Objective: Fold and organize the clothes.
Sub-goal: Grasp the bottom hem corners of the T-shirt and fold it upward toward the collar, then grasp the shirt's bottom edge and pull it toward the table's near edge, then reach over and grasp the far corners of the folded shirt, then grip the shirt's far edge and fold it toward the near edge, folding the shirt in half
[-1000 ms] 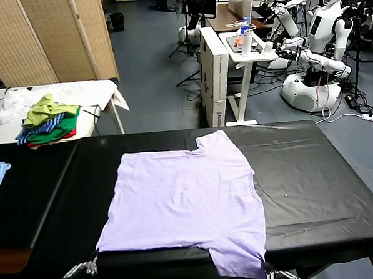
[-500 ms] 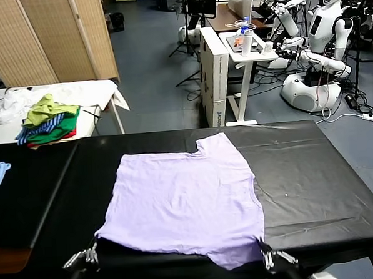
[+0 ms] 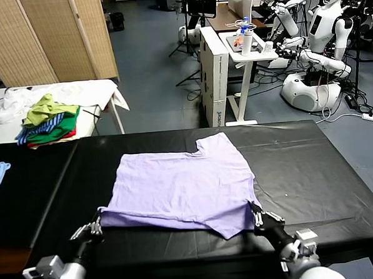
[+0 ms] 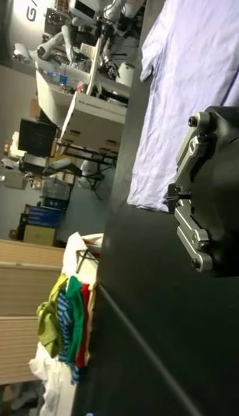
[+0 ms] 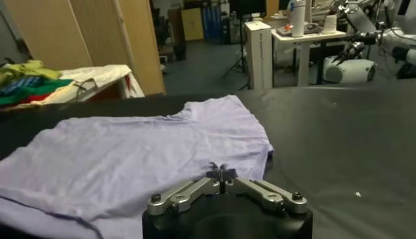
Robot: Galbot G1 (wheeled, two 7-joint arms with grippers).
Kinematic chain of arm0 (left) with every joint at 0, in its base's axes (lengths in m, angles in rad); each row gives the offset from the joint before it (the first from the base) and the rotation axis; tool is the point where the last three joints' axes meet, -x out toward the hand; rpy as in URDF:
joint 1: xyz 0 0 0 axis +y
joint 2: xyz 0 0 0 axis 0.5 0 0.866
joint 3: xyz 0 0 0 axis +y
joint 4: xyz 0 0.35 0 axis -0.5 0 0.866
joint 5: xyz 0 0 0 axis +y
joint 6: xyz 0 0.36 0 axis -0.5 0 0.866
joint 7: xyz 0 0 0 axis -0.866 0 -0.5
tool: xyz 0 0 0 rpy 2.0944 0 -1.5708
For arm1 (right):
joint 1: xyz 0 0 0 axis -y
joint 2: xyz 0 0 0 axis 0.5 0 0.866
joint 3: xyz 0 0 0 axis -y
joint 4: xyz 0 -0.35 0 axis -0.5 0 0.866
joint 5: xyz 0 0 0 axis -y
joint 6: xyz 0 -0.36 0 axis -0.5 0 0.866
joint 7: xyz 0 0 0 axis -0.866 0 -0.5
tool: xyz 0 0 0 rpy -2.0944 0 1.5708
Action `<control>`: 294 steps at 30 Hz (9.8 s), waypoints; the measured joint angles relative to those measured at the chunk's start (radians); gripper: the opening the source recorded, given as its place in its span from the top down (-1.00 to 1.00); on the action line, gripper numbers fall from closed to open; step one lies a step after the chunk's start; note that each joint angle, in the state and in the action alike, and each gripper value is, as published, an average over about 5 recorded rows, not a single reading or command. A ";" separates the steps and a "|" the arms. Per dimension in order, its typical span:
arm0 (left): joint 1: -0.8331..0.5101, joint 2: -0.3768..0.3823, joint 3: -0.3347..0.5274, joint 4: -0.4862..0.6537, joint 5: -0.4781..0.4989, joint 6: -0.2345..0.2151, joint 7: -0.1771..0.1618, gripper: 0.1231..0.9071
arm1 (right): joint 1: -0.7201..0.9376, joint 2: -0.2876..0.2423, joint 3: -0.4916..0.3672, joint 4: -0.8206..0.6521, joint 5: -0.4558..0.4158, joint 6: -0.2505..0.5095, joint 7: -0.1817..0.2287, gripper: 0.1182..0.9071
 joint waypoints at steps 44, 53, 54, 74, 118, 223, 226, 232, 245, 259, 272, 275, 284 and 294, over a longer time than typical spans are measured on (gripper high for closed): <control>0.018 0.026 0.003 0.047 0.058 0.046 0.026 -0.79 | -0.087 -0.075 0.072 0.036 -0.018 -0.073 -0.105 -0.98; 0.046 0.016 0.002 0.049 0.059 0.042 0.033 -1.00 | -0.146 -0.075 0.084 0.040 -0.027 -0.067 -0.110 -0.75; 0.045 0.016 0.002 0.051 0.058 0.042 0.033 -0.99 | -0.147 -0.075 0.082 0.038 -0.029 -0.067 -0.110 -0.71; 0.067 0.018 0.003 0.042 0.072 0.043 0.039 0.94 | -0.169 -0.103 0.085 0.062 -0.025 -0.084 -0.094 0.89; 0.381 0.000 -0.089 -0.225 0.156 0.179 -0.003 -0.87 | -0.443 -0.183 0.258 0.343 0.113 -0.254 -0.056 -0.97; -0.700 0.349 0.338 0.545 -0.385 0.358 -0.055 0.93 | 0.861 0.028 -0.429 -0.629 0.275 -0.248 0.007 0.89; -0.695 0.354 0.333 0.531 -0.391 0.358 -0.055 0.94 | 0.852 0.023 -0.421 -0.615 0.273 -0.209 -0.010 0.89; -0.671 0.372 0.307 0.488 -0.404 0.352 -0.059 0.94 | 0.827 0.000 -0.400 -0.568 0.271 -0.171 -0.030 0.89; -0.562 0.420 0.203 0.366 -0.437 0.347 -0.061 0.94 | 0.739 -0.070 -0.340 -0.439 0.286 -0.174 -0.037 0.89; -0.363 0.446 0.093 0.133 -0.473 0.358 -0.087 0.94 | 0.594 -0.168 -0.247 -0.218 0.319 -0.243 0.000 0.91; -0.210 0.410 0.011 -0.006 -0.421 0.369 -0.095 0.94 | 0.363 -0.262 -0.125 -0.066 0.325 -0.281 -0.010 0.91; -0.178 0.397 -0.013 -0.010 -0.394 0.370 -0.093 0.94 | 0.329 -0.270 -0.119 -0.046 0.328 -0.285 -0.010 0.91; -0.110 0.372 -0.060 -0.017 -0.347 0.380 -0.089 0.94 | 0.276 -0.294 -0.112 -0.004 0.335 -0.300 -0.006 0.91; -0.056 0.347 -0.075 -0.033 -0.298 0.389 -0.074 0.94 | 0.249 -0.312 -0.114 0.032 0.340 -0.310 -0.005 0.91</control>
